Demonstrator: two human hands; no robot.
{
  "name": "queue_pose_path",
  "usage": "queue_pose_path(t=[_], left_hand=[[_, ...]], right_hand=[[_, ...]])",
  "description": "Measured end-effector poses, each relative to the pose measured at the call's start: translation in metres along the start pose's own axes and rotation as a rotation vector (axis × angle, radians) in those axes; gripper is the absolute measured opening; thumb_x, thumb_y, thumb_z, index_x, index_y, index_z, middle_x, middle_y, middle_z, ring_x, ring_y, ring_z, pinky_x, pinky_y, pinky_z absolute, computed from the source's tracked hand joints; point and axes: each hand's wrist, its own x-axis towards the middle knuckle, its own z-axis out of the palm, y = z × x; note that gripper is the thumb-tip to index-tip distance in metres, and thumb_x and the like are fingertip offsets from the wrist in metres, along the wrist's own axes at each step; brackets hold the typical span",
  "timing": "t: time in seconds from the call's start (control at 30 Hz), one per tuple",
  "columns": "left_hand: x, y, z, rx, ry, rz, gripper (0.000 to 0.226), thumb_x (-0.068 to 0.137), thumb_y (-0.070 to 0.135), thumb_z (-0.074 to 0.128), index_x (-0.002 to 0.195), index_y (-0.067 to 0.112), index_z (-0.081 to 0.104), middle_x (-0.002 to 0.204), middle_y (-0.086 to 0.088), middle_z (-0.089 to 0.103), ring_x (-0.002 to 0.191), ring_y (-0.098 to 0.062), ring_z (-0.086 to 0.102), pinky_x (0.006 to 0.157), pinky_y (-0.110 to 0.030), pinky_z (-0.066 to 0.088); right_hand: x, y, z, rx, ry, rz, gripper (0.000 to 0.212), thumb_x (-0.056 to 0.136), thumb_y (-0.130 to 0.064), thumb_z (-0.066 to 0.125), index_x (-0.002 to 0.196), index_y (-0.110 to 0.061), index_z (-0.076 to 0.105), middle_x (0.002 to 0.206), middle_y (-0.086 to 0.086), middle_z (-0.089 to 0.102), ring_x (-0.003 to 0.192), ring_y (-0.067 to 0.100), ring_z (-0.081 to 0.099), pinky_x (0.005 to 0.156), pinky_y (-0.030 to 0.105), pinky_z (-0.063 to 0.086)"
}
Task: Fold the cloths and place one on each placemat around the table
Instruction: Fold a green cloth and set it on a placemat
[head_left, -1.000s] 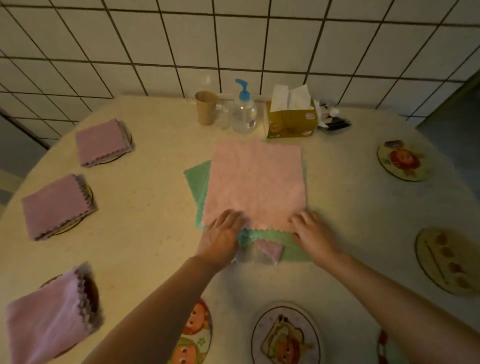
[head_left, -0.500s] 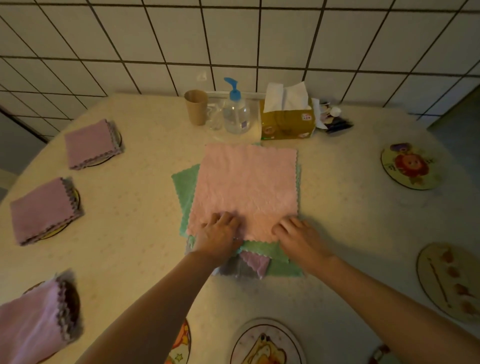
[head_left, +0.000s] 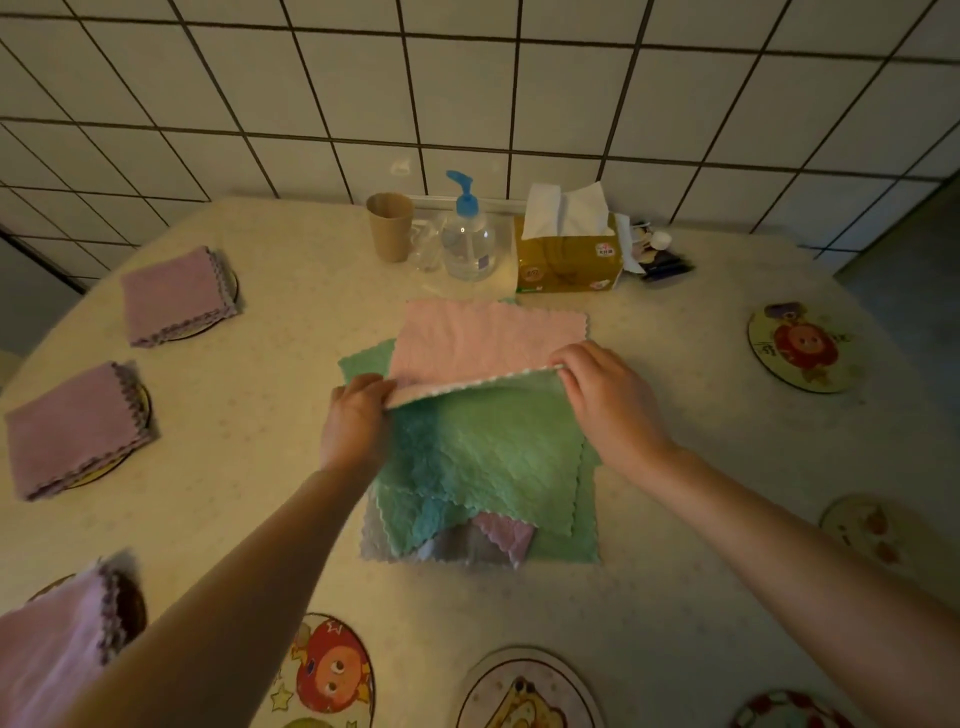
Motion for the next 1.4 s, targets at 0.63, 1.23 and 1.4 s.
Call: queue_pose_path(t=[0.63,1.23,1.4], left_hand=[[-0.179,-0.149,-0.104,-0.031,0.003,0.567,0.036,0.088,0.020,0.057,0.119,0.002,0.065,0.123,-0.016,0.063,0.125,-0.035,0.048,0.104,-0.044,0.041],[-0.355,-0.268,-0.091,-0.170,-0.324,0.410,0.026,0.084,0.014,0.066,0.109,0.013,0.072,0.110,-0.004,0.069,0.106,-0.022,0.061,0.092,-0.025,0.044],[-0.322,-0.254,-0.107,-0.429,-0.280,0.027,0.011,0.081,0.010,0.073,0.079,0.020,0.072,0.073,0.009,0.066,0.068,-0.003,0.056,0.065,-0.022,0.041]], right_hand=[[-0.176,-0.182,0.012,0.289,-0.129,0.195,0.016,0.097,-0.018,0.043,0.111,-0.016,0.052,0.110,0.003,0.064,0.092,0.019,0.063,0.074,0.041,0.052],[-0.350,-0.284,0.048,0.252,-0.499,0.358,0.016,0.093,-0.015,0.049,0.106,-0.024,0.050,0.099,-0.011,0.061,0.084,0.002,0.060,0.072,0.030,0.055],[-0.322,-0.272,0.041,0.372,-0.231,0.559,0.017,0.086,-0.006,0.064,0.103,-0.009,0.062,0.085,-0.007,0.063,0.073,0.003,0.063,0.065,0.018,0.053]])
